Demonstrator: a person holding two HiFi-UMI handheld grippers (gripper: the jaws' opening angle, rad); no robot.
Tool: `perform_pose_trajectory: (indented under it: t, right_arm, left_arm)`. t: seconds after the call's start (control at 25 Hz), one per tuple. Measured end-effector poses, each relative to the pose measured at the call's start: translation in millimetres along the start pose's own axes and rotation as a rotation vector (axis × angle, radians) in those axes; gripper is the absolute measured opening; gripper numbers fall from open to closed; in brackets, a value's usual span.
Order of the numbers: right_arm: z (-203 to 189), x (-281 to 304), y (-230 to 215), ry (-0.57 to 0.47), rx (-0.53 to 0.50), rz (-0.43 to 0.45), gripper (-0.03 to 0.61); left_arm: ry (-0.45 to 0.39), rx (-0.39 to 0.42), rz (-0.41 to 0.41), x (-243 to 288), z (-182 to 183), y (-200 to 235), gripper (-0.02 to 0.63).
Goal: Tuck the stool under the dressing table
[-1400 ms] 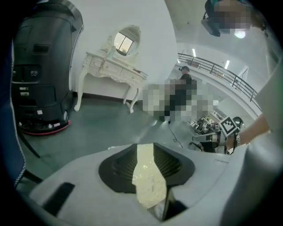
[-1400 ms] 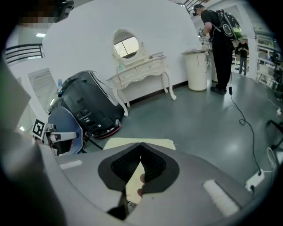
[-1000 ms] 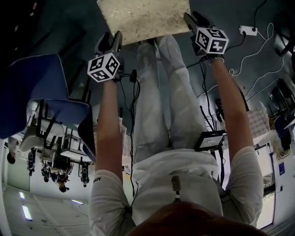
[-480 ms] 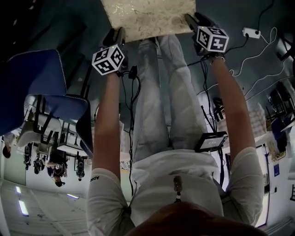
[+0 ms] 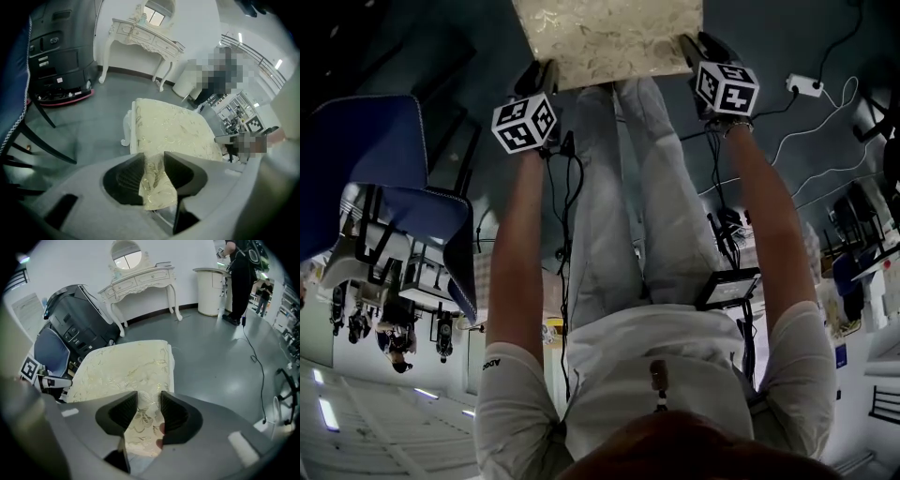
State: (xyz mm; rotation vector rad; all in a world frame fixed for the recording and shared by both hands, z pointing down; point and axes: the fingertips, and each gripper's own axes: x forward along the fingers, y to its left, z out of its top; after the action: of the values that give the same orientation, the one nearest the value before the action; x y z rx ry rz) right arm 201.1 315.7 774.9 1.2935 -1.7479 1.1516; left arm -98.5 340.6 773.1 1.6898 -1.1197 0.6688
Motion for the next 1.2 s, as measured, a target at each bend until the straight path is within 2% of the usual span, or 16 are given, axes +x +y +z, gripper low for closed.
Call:
perform_pose_trajectory:
  t: [0.2,0.44,0.64,1.2]
  right_arm:
    - [28.8,11.2,-16.8,0.015,-0.076,0.025,0.161]
    - [71.5,25.3,-51.9,-0.002,-0.119,0.044,0.157]
    - [111.2,41.4,-44.1,-0.009,-0.153,0.069,0.158]
    - [201.7,67.4,-30.2,-0.080,-0.114,0.068,0.158]
  left_arm:
    - [0.017,-0.004,0.003,13.5,4.7,-12.9,0.140]
    - [0.018,-0.020,0.039,41.3,21.2,-40.0,0.137]
    - [-0.030,-0.040,0.079,49.1,60.3,-24.7,0.132]
    - [-0.116,0.057,0.093,68.1,177.6,6.3,0.129]
